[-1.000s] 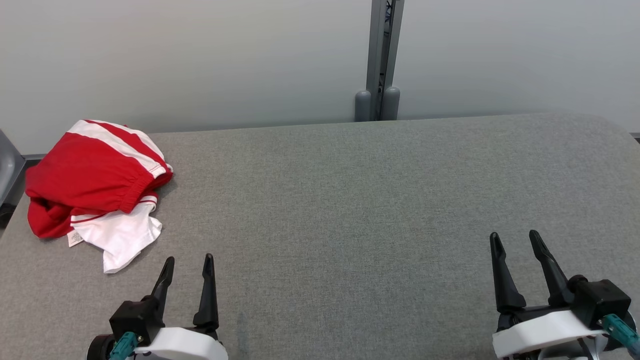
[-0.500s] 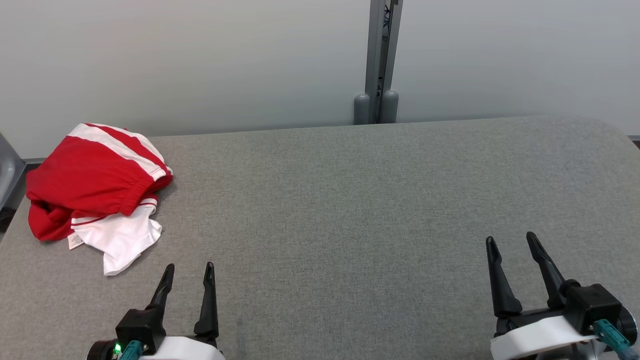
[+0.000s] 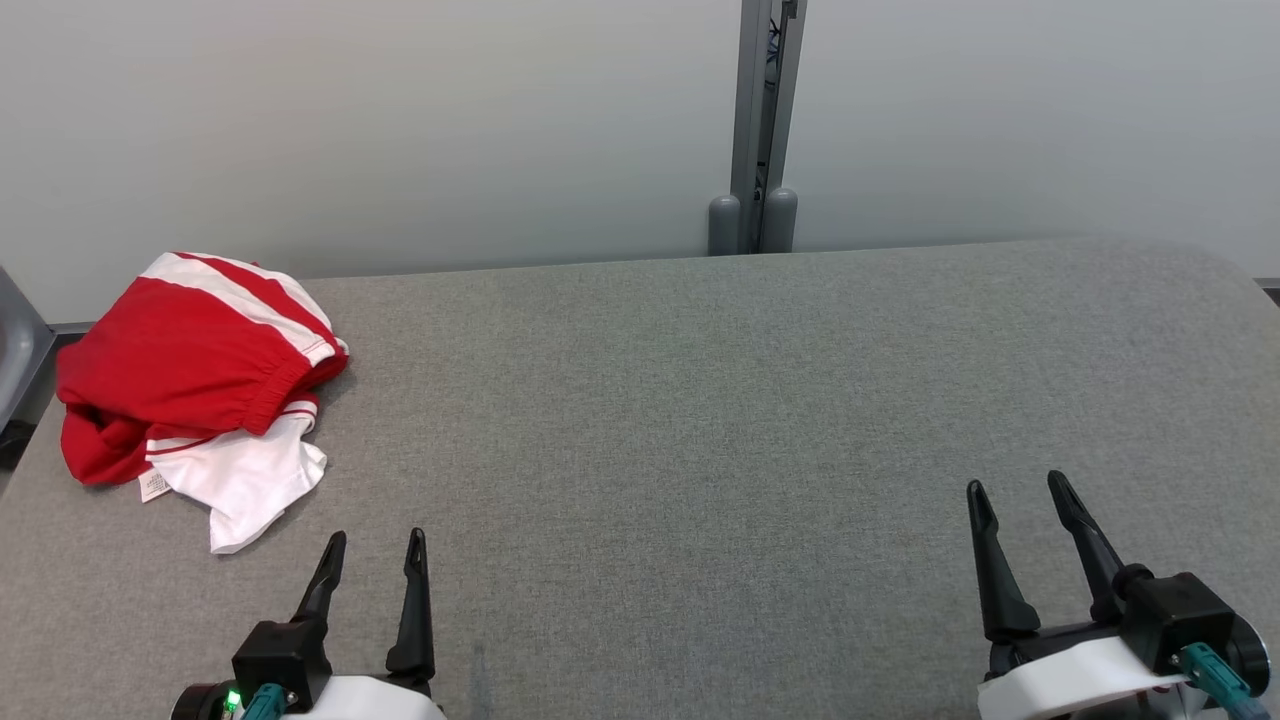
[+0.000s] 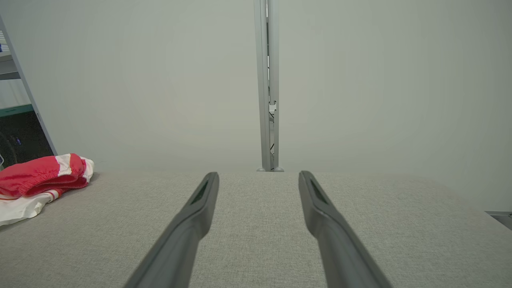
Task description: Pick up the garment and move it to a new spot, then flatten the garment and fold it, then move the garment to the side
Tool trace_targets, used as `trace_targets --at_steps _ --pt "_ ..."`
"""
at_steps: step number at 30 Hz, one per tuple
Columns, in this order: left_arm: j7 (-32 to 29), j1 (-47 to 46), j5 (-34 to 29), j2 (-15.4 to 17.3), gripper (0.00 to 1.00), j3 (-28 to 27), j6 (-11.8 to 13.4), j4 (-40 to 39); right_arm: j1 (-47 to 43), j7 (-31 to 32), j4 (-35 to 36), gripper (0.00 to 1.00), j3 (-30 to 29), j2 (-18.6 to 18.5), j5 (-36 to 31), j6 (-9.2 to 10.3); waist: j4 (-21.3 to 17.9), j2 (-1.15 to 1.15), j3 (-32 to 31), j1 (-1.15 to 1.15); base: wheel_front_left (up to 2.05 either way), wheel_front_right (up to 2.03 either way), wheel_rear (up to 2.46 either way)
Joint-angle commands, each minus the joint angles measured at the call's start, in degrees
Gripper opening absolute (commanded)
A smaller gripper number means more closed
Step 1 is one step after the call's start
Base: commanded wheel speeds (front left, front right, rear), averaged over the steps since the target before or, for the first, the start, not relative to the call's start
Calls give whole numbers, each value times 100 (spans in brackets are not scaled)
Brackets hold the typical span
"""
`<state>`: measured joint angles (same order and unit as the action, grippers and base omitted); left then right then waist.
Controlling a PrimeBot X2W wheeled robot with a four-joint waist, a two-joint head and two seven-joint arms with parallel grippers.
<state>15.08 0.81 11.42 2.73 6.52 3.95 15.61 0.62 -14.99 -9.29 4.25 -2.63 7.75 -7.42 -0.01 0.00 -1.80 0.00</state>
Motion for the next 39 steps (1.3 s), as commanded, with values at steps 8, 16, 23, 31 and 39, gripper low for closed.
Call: trace_targets --at_steps 8,16,23,31,39 --pt "14 46 -39 29 100 -25 2 2 -37 -30 -15 100 10 -47 -16 -13 3 0 9 0 0 0 0" --pt "14 36 -51 29 100 -15 -2 8 -49 -30 -20 100 -11 -47 -7 -13 30 0 5 0 0 0 0" --pt "13 -57 -63 30 100 6 -14 20 -84 -30 -14 100 -43 -44 -8 -13 252 0 14 0 0 0 0" --pt "13 -119 -138 28 100 -23 -17 -5 -49 -30 33 100 -11 -43 48 -13 1047 0 66 0 0 0 0" --pt "13 -115 -172 27 100 -92 -48 1 8 -30 34 100 38 -43 66 -13 1965 0 111 0 0 0 0"
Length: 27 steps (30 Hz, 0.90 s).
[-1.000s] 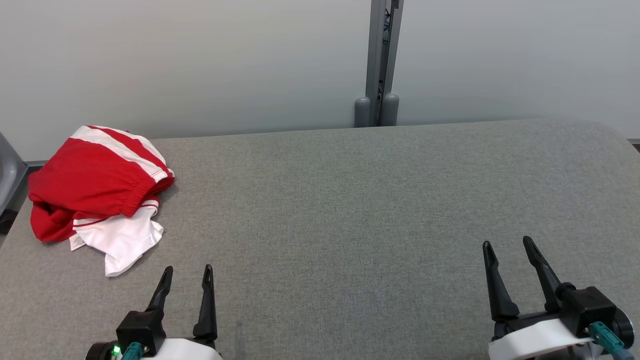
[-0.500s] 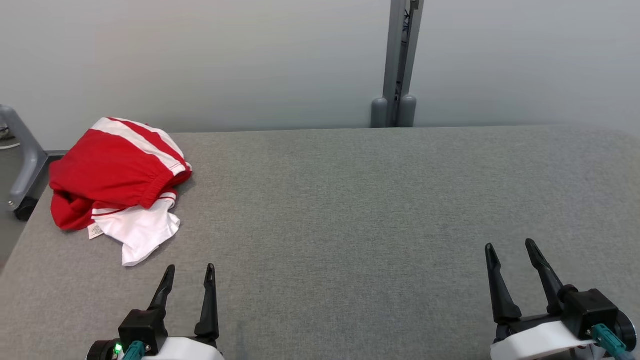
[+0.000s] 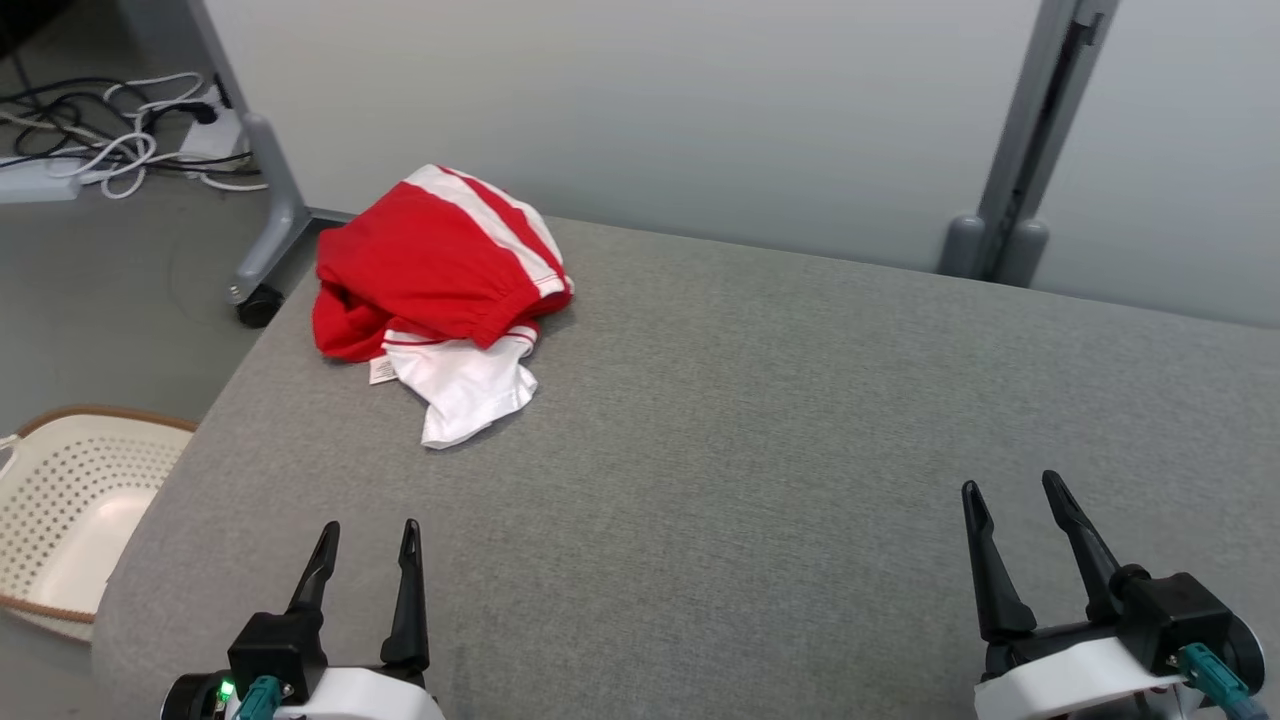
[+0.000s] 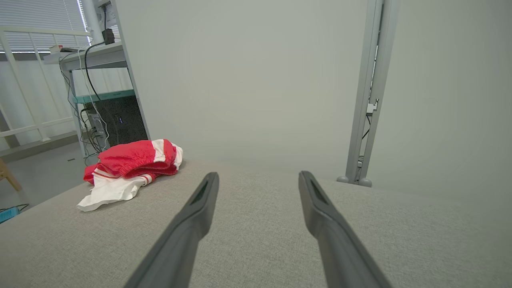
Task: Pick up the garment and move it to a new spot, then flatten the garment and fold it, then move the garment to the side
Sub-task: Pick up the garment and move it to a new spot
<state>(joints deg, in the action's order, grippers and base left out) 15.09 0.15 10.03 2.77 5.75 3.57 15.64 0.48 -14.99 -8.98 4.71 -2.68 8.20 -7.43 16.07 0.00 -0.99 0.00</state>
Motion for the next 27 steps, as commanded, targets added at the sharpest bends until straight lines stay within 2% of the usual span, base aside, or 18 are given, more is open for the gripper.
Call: trace_targets --at_steps 1,6,12,18,27 --pt "12 -44 -30 22 100 -27 -5 -8 27 -30 1 100 13 -38 23 -12 446 0 33 0 0 0 0" --pt "12 -30 -16 23 100 -40 2 -29 59 -29 -14 100 41 -38 21 -11 817 0 43 0 0 0 0" --pt "12 3 2 21 100 -74 -21 -33 89 -30 -43 100 53 -40 19 -11 971 0 63 0 0 0 0" --pt "12 -4 -37 20 100 -141 -22 -60 41 -29 -38 100 -6 -40 17 -11 913 0 134 0 0 0 0" --pt "11 -621 -280 280 100 -276 -251 -33 217 -29 80 100 -244 -40 -157 -11 643 0 568 0 0 0 0"
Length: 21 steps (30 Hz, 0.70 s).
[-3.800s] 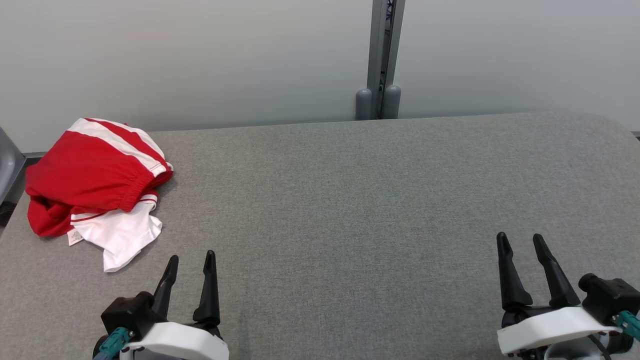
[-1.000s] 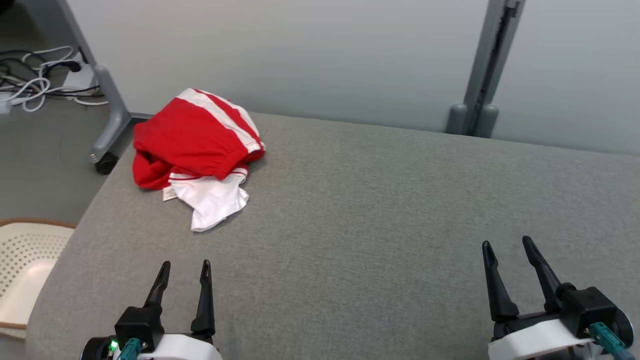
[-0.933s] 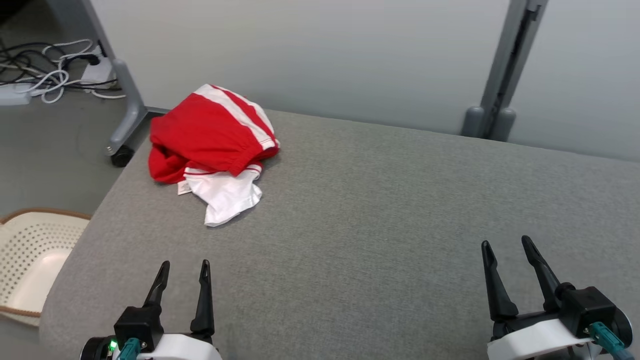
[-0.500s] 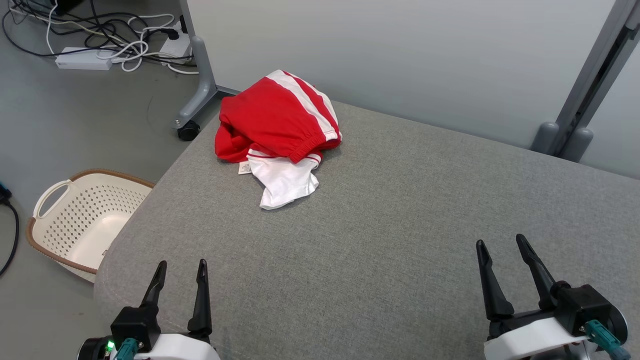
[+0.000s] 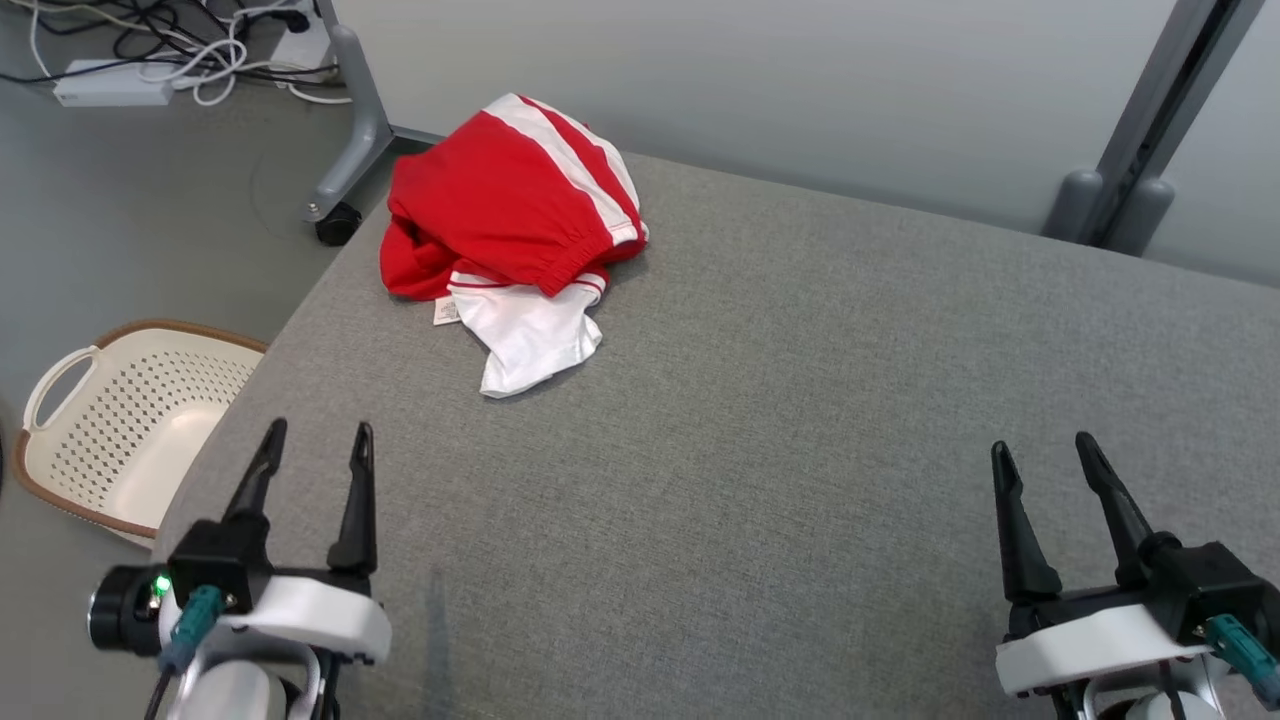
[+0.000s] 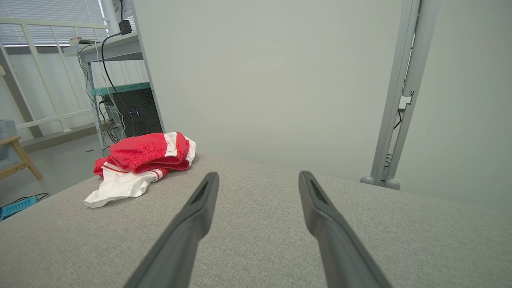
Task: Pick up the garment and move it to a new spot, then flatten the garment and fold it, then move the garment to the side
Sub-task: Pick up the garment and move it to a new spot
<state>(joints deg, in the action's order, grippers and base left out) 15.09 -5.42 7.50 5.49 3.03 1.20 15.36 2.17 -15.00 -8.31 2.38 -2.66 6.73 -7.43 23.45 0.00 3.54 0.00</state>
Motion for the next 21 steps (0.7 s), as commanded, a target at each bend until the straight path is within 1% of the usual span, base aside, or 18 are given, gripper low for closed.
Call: trace_targets --at_steps 1,5,8,13,14,15,19,21 --pt "11 -211 -48 79 100 -14 -59 17 92 -28 36 100 -26 -41 -42 -11 -145 0 212 0 0 0 0" --pt "6 -1041 -136 427 100 -46 -256 249 261 -28 92 100 -81 -41 -172 -11 -333 0 535 0 0 0 0" --pt "-205 -1841 -175 732 100 -40 -428 499 383 -28 124 100 -77 -41 -257 -11 -488 0 786 0 0 0 0" --pt "-910 -3087 -74 1125 100 69 -691 952 605 -28 162 100 -37 -42 -339 -11 -815 0 1192 0 0 0 0" --pt "-1187 -3499 144 1151 100 104 -773 1163 695 -28 195 100 -19 -41 -370 -11 -956 0 1343 0 0 0 0" --pt "-1308 -3691 245 1166 100 134 -804 1281 734 -28 224 100 -14 -41 -386 -11 -1023 0 1414 0 0 0 0" --pt "-1787 -4231 493 1405 100 598 -859 1682 939 -29 429 100 -12 -38 -464 -11 -1320 0 1714 0 0 0 0" --pt "-2018 -4414 779 1525 100 1009 -866 1805 1029 -28 573 100 -39 -40 -506 -11 -1464 0 1869 0 0 0 0"
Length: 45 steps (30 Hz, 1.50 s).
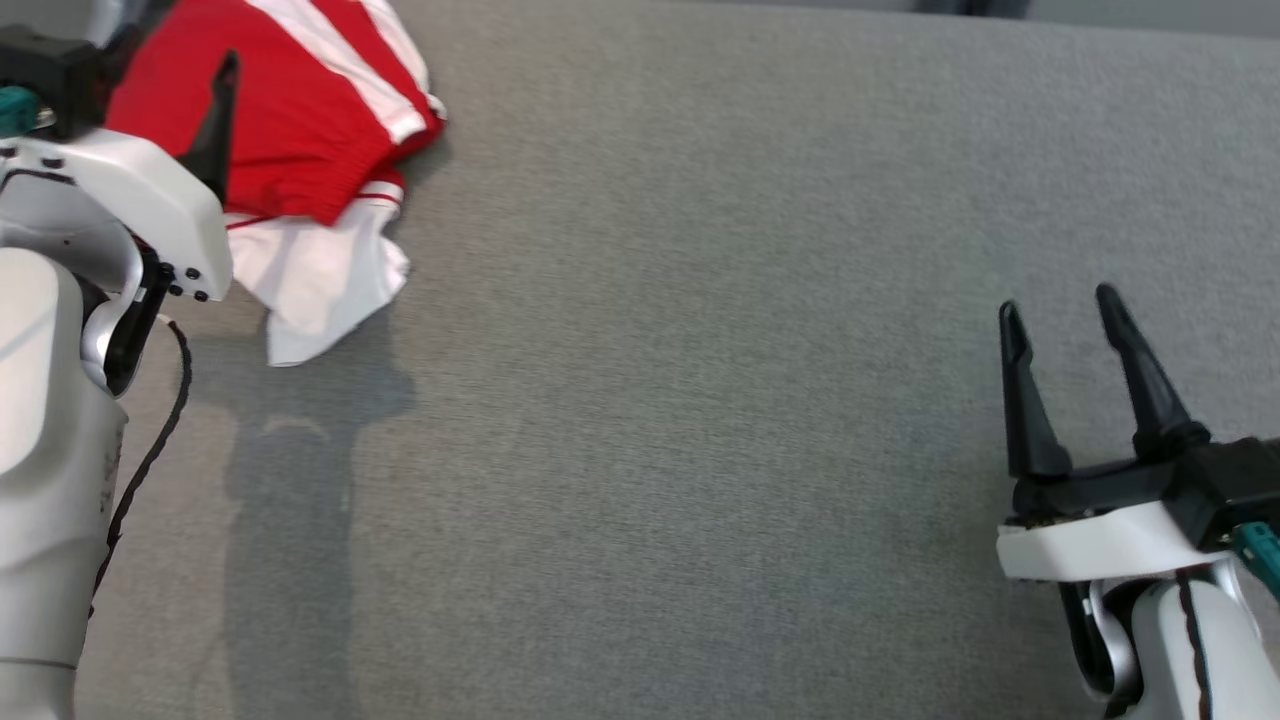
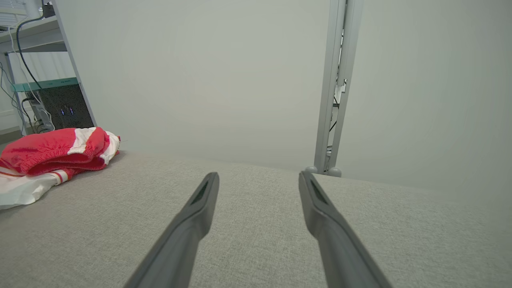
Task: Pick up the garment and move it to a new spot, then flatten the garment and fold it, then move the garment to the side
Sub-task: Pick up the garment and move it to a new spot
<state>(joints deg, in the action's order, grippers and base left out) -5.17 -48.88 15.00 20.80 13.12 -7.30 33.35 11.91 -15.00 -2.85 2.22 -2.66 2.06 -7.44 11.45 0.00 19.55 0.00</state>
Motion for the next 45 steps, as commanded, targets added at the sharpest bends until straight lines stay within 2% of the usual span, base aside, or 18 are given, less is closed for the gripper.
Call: trace_targets --at_steps 1,5,11,17,24,27,28,29,31,45 --pt "-107 -147 189 101 100 190 -6 54 95 -27 95 100 -34 -42 -49 -7 -326 0 346 0 0 0 0" --pt "-396 -370 803 483 100 857 -9 188 234 -17 373 100 -59 -36 -96 -7 -537 0 614 0 0 0 0" --pt "-451 -513 1404 896 100 1435 -10 381 350 -17 778 100 -89 -35 -120 -5 -719 0 906 0 0 0 0" --pt "-296 -678 1481 1086 100 1784 -11 738 416 -17 1023 100 -74 -37 -114 -5 -787 0 1080 0 0 0 0" --pt "-64 -852 1338 1165 100 1880 -3 1249 466 -17 1096 100 -59 -37 -75 -5 -839 0 1172 0 0 0 0" --pt "81 -964 1262 1184 100 1889 86 1448 465 -17 1105 100 -68 -37 -58 -5 -861 0 1190 0 0 0 0" --pt "132 -992 1275 1174 79 1880 103 1503 459 -17 1103 100 -72 -37 -48 -5 -866 0 1187 0 0 0 0" --pt "188 -1028 1295 1162 37 1856 108 1554 457 -17 1095 100 -73 -37 -38 -5 -870 0 1179 0 0 0 0" --pt "338 -1084 1339 1125 0 1809 116 1625 459 -17 1069 100 -76 -37 -19 -5 -880 0 1142 0 0 0 0" --pt "1082 -1308 1327 1004 0 1893 51 1801 233 -17 853 100 -80 -38 164 -5 -856 0 281 0 0 0 0"
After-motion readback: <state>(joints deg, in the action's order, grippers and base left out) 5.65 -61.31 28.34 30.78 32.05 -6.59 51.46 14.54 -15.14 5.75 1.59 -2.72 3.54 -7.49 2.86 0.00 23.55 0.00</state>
